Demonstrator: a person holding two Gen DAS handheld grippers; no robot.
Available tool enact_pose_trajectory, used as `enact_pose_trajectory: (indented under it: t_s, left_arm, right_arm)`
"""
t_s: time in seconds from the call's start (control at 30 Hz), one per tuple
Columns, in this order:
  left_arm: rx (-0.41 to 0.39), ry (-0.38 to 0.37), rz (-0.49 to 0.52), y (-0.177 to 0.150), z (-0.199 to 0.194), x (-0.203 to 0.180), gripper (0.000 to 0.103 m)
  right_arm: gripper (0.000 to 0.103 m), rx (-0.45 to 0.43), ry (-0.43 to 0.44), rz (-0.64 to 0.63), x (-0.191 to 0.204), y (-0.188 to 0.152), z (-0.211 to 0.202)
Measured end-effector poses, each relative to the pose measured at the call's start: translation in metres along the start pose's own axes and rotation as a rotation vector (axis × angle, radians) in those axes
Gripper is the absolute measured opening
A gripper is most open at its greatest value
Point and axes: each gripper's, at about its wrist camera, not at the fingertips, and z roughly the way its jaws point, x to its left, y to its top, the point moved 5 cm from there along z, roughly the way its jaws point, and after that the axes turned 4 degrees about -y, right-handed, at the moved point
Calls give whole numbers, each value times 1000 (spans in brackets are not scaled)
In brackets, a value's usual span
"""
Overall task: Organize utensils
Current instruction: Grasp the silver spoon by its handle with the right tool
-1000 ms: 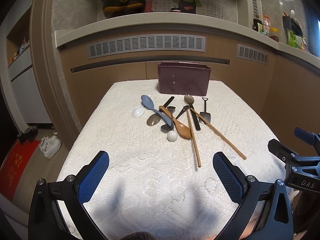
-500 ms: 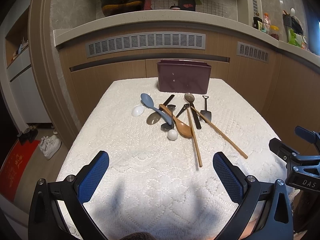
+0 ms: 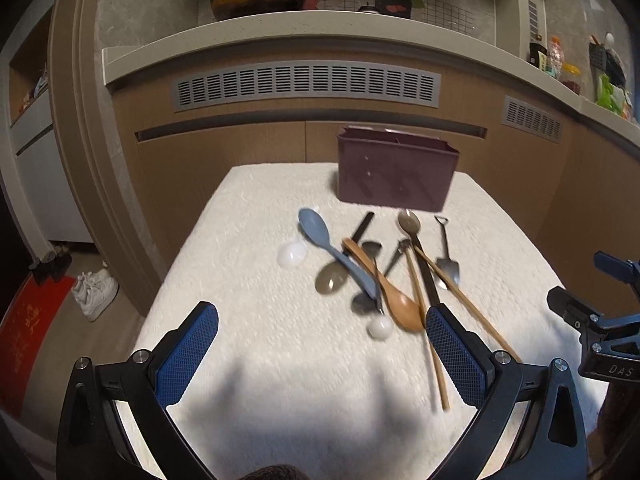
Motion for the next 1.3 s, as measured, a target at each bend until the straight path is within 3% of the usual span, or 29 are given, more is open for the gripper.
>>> enact_pose_trajectory:
  t_s: [0.17, 0.37, 0.47, 0.53, 0.63, 0.8, 0.87, 0.9, 0.93, 1.1, 1.2, 1.3]
  left_arm:
    - [-11, 9, -40, 28, 26, 28, 103]
    - [8, -1, -114, 47, 56, 62, 103]
    - [18, 18, -139, 49, 68, 79, 103]
    - [29, 28, -153, 49, 76, 89, 103]
    - [37, 38, -167, 46, 82, 99, 103]
    - [81, 2, -186, 38, 95, 102, 103]
    - [98, -13, -184, 36, 99, 100, 103]
    - [104, -18, -185, 36, 101, 99, 103]
    - [108, -21, -183, 36, 102, 96, 103]
    - [115, 0, -159, 44, 114, 83, 103]
    - [195, -10, -133, 45, 132, 69, 103]
    - [215, 10, -126, 50, 144, 57, 103]
  right_arm:
    - [103, 35, 2, -51, 6, 29, 43]
    - [99, 109, 40, -14, 17, 56, 102]
    - [85, 160, 60, -2, 31, 64, 134]
    - [71, 213, 88, -2, 46, 68, 157]
    - [70, 279, 117, 26, 63, 72, 187]
    - [62, 348, 94, 44, 77, 76, 224]
    - [58, 350, 90, 59, 77, 78, 227]
    - [40, 347, 88, 55, 77, 79, 227]
    - [31, 346, 93, 42, 77, 79, 225]
    - [32, 280, 112, -5, 63, 81, 200]
    - [32, 241, 108, -3, 45, 78, 184]
    - [32, 216, 93, 1, 26, 72, 174]
